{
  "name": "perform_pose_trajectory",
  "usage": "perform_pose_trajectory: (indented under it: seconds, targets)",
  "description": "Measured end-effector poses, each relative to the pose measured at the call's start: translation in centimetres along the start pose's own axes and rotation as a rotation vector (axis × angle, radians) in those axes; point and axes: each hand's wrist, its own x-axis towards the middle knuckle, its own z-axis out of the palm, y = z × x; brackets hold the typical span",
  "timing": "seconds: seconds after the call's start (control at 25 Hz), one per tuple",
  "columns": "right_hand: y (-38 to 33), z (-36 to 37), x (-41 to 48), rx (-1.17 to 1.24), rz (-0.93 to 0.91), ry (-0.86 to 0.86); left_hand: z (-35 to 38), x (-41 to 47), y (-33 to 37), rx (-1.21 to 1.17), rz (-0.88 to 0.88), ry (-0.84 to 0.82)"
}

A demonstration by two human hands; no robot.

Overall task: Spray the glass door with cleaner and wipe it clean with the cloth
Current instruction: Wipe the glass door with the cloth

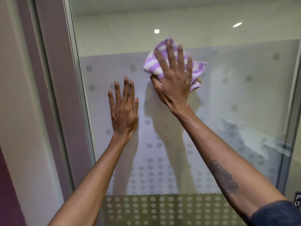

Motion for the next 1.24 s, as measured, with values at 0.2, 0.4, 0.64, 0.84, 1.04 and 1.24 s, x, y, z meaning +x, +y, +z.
perform_pose_trajectory:
  seconds: [0.2, 0.4, 0.64, 0.84, 1.04, 1.24]
  targets:
    - [-1.5, 1.4, -6.6, 0.013, -0.242, 0.002, 0.3, 0.0, -0.5, -0.052, 0.020, 0.049]
    - [-3.4, 1.7, -15.9, 0.083, -0.142, -0.049, 0.1, 0.0, -0.4, 0.032, 0.029, 0.071]
    - [-3.6, 2.2, -23.1, 0.082, -0.246, -0.123, 0.1, -0.1, -0.4, -0.052, 0.020, 0.051]
    - [-3.4, 2.0, -29.0, 0.085, -0.429, -0.239, 0.6, 0.0, -0.4, -0.043, 0.025, 0.068]
    - [-0.9, 1.1, -29.2, 0.048, -0.409, -0.267, 0.6, 0.0, -0.6, -0.052, 0.029, 0.079]
    - [12.3, -2.7, -28.2, -0.060, -0.071, -0.157, 0.3, -0.1, -0.1, -0.048, 0.008, 0.079]
